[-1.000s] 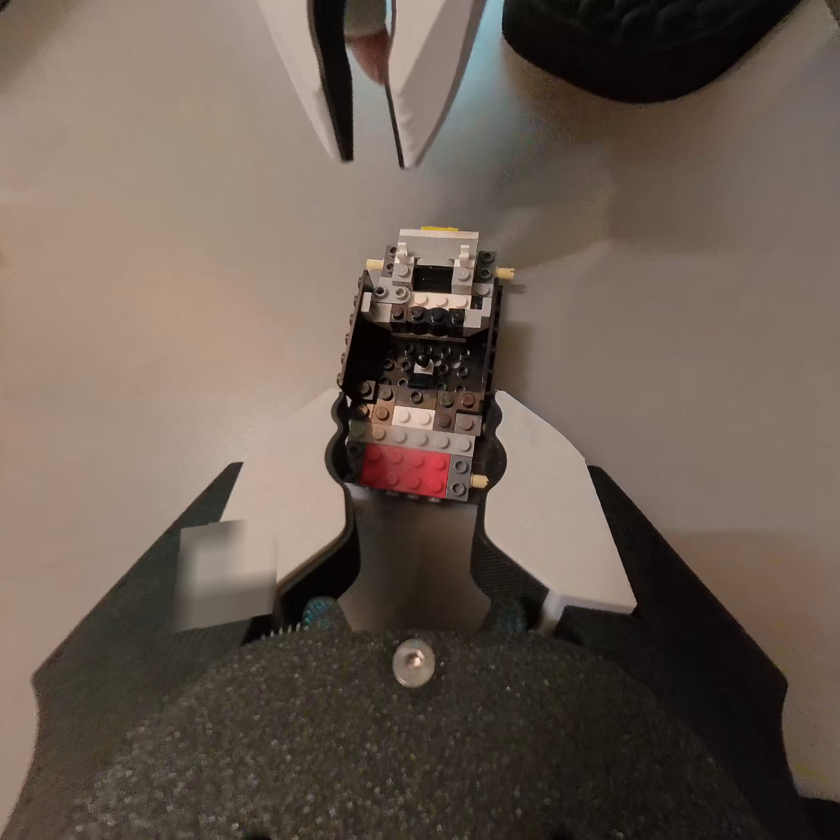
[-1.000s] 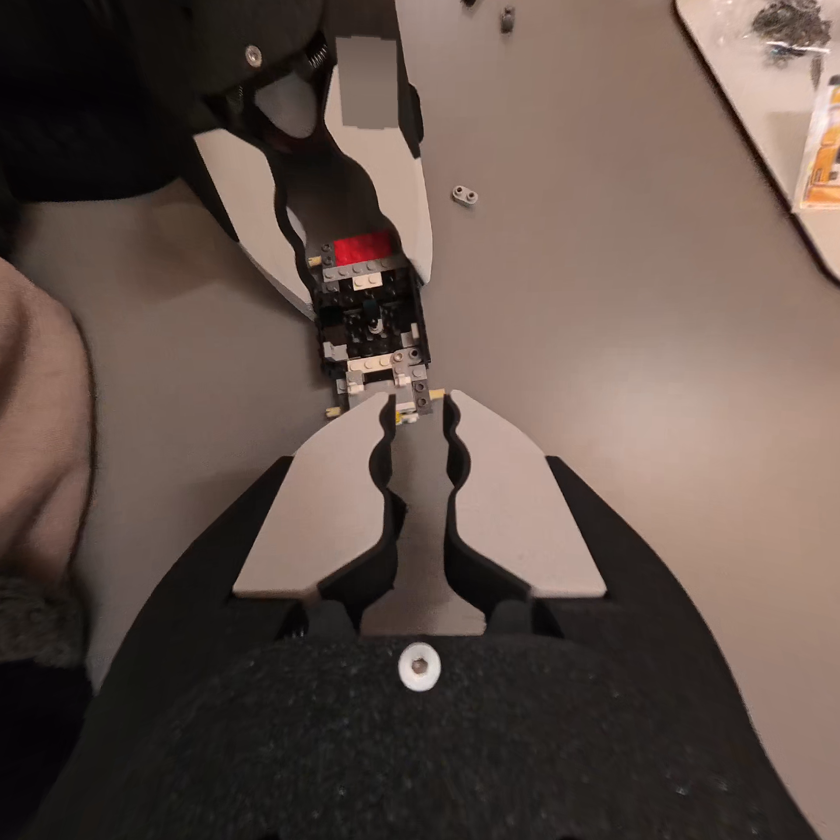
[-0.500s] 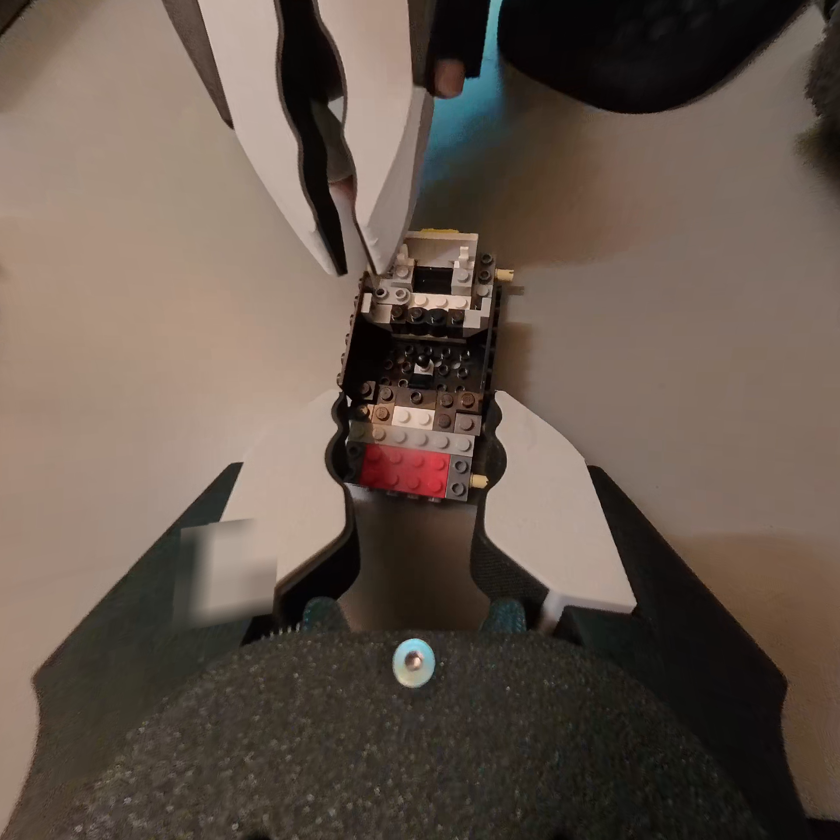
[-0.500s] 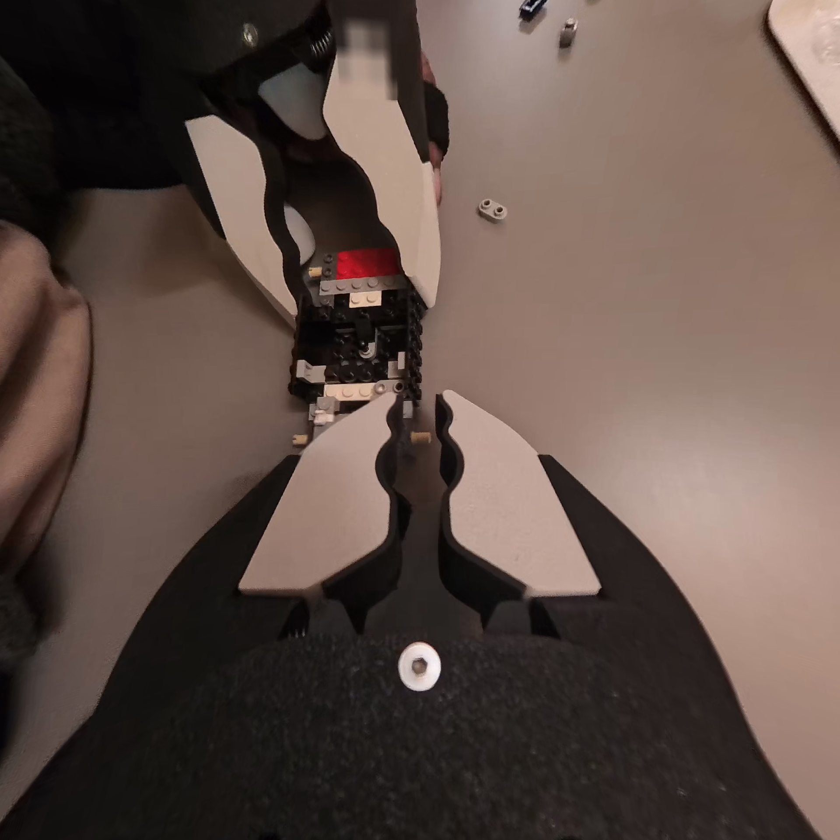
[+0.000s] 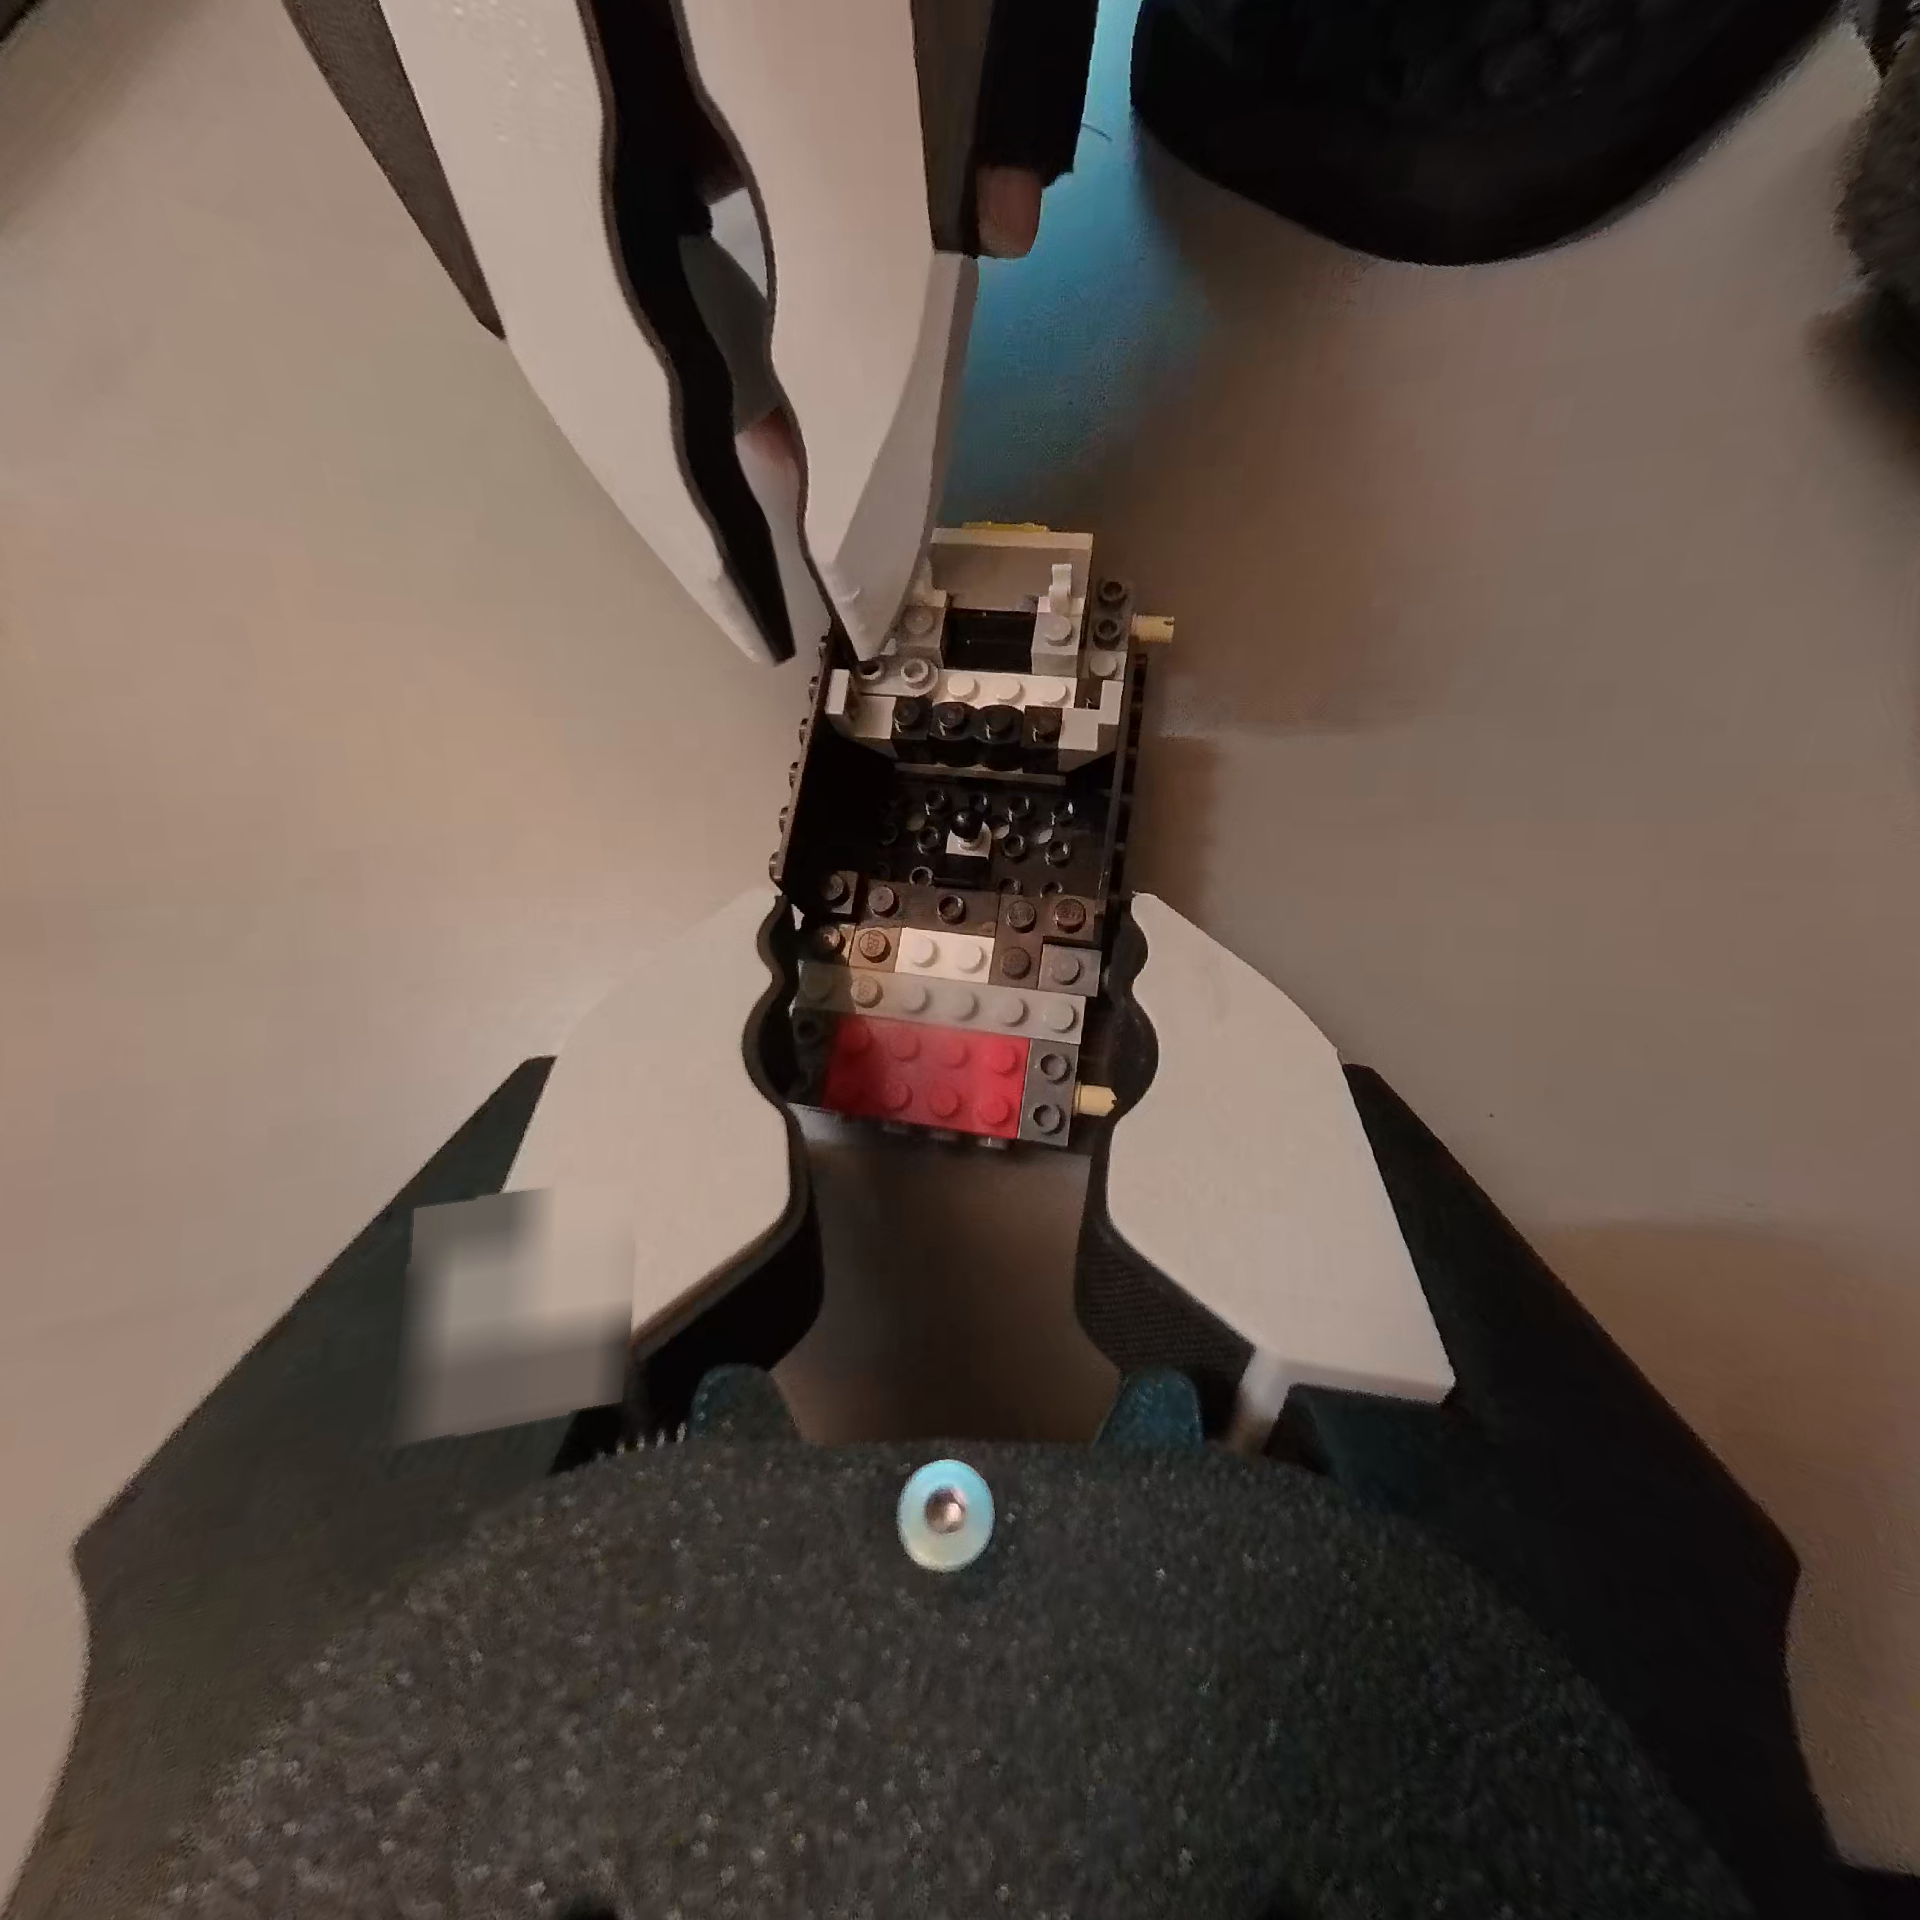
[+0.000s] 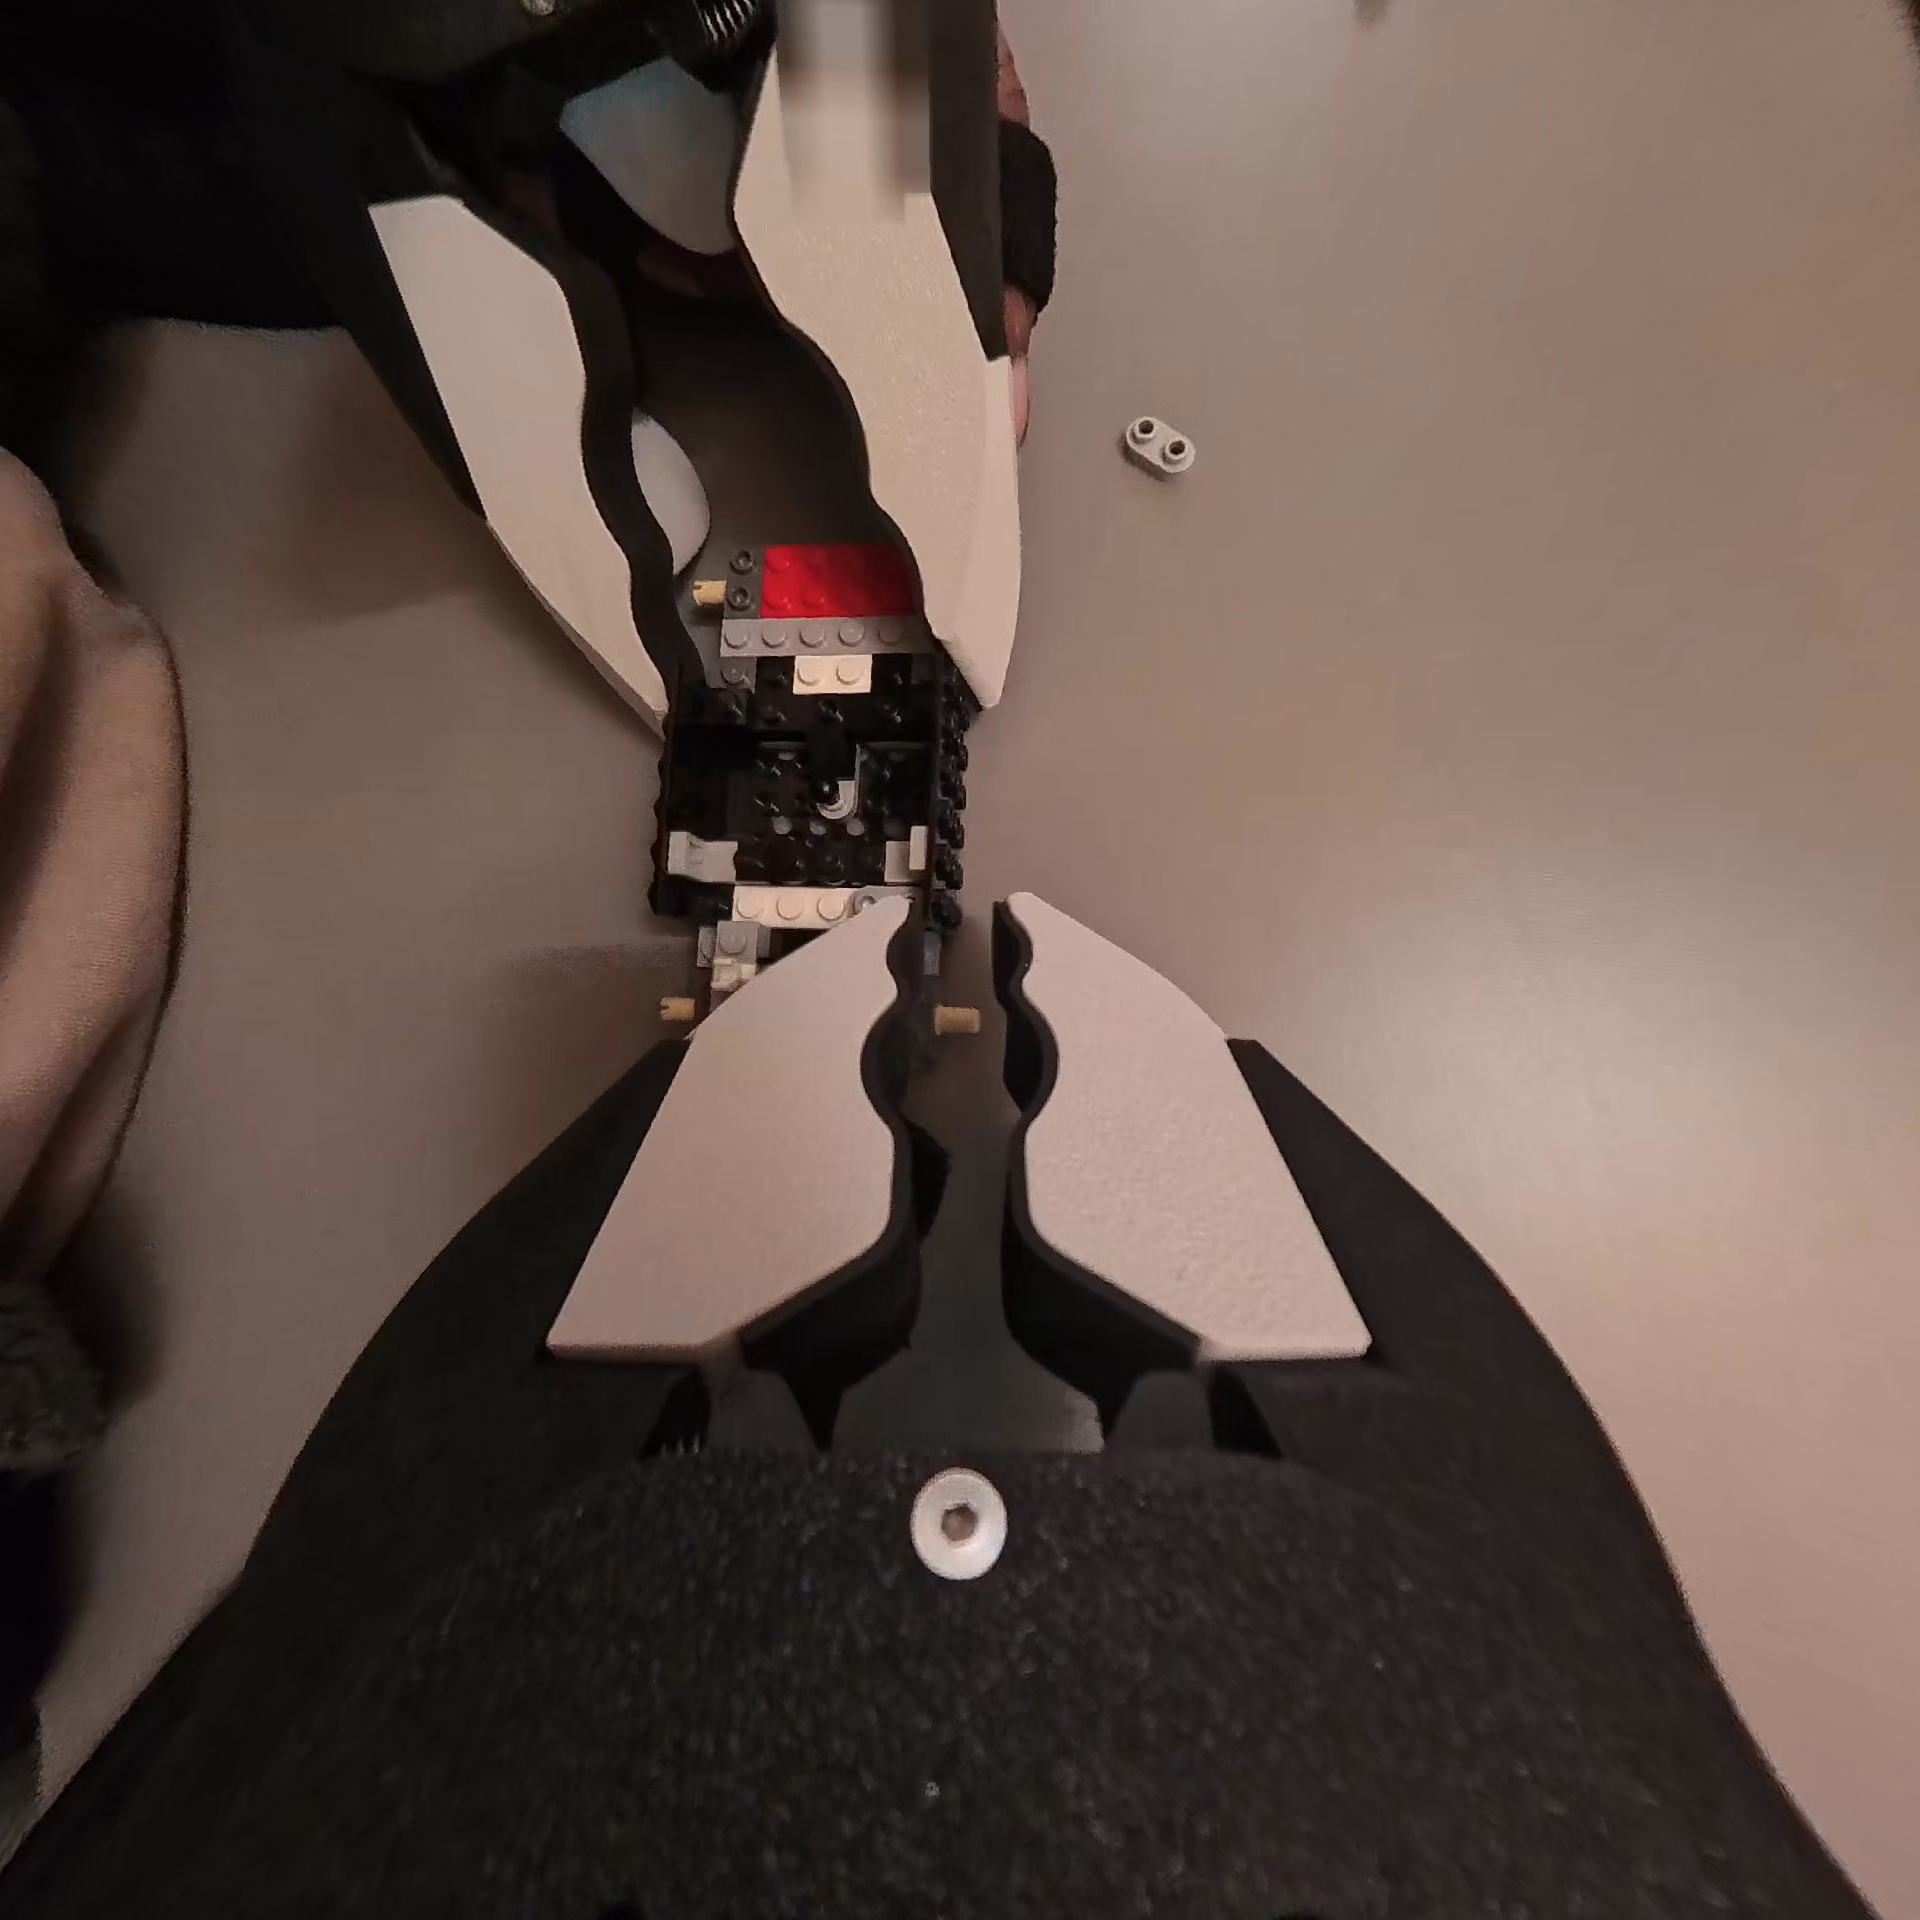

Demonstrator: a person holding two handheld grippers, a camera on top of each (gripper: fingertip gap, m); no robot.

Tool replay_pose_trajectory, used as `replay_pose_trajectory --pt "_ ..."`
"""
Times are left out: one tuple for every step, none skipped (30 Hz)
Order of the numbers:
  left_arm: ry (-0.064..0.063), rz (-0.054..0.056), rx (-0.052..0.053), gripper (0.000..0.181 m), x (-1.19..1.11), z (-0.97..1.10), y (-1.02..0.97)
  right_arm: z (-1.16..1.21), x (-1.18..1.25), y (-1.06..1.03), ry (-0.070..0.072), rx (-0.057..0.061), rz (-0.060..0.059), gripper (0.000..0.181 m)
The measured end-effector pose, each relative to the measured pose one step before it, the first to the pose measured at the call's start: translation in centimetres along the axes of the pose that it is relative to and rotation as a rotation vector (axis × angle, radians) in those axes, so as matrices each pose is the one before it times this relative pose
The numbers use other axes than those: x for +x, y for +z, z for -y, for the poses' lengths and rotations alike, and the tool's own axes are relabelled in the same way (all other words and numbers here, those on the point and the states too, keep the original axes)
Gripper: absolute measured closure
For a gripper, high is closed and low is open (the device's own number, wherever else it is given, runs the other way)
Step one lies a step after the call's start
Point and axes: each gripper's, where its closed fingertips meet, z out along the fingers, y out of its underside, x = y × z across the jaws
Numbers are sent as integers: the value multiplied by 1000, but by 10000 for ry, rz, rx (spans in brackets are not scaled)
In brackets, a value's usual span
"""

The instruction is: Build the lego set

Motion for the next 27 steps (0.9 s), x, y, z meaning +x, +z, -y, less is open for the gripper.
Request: replay_pose_trajectory --pt "-26 -12 7 124 7 -5 9 -30 -167 23 50 -223 75 171" --pt "-34 -16 12 124 13 3 0 -30 -105 26 77 -258 50 174" --pt "-18 -8 4 124 11 -6 8 -38 -106 25 -31 -299 28 176" --pt "-9 1 -4 124 11 -7 9 -26 21 13 -162 -347 -108 175" --pt "-17 3 -5 124 13 -1 2 -11 15 15 -183 -372 -110 175" --pt "-21 0 -3 124 7 -8 9 -5 -7 21 -174 -344 -71 175" --pt "-23 -2 -2 124 6 -13 4 -6 22 24 -136 -280 -35 175" --pt "-19 2 -4 124 3 -10 8 -16 -9 17 -35 -218 50 175" --pt "-1 12 -11 124 10 0 5 -14 -24 15 36 -167 98 175" --pt "5 12 -12 124 14 -4 0 -24 5 18 40 -132 93 174" --pt "3 7 -7 124 9 -8 9 -3 -85 20 37 -98 141 175" --pt "6 4 -4 124 13 -6 -6 28 -137 39 -13 -58 146 177" --pt "-1 -5 5 124 19 -13 -5 -2 -19 9 -17 -68 28 178" --pt "-7 -7 8 124 17 1 -5 13 -24 9 -21 -76 -1 178" --pt "3 1 -2 124 14 -16 -4 -1 -15 15 -33 -81 -10 178" --pt "6 3 -4 124 6 -3 -2 8 -11 3 -17 -75 1 178" --pt "2 -2 -1 124 15 2 1 -4 -10 10 -23 -62 10 178" --pt "3 -2 -1 124 1 -1 0 -2 -18 7 -56 -51 9 178" --pt "4 1 -3 124 10 -1 -1 3 0 10 -34 -63 13 178" --pt "5 1 -3 124 4 -14 0 5 -11 10 -42 -82 4 178" --pt "3 -1 -1 124 21 -2 -4 14 -16 7 -55 -66 6 178" --pt "4 -1 -2 124 7 -5 -6 12 -19 9 -48 -44 17 178" --pt "4 -1 -1 124 21 -2 -4 11 -18 12 -43 -29 12 178" --pt "4 -1 -1 124 7 -4 -5 6 -12 2 -23 -16 0 178" --pt "5 -2 -2 124 15 -8 -11 10 -24 15 -25 8 -13 178" --pt "4 -3 -1 124 9 -4 -5 10 2 2 6 24 -18 178" --pt "3 -6 0 123 8 -9 -11 3 -15 3 49 56 -9 178"
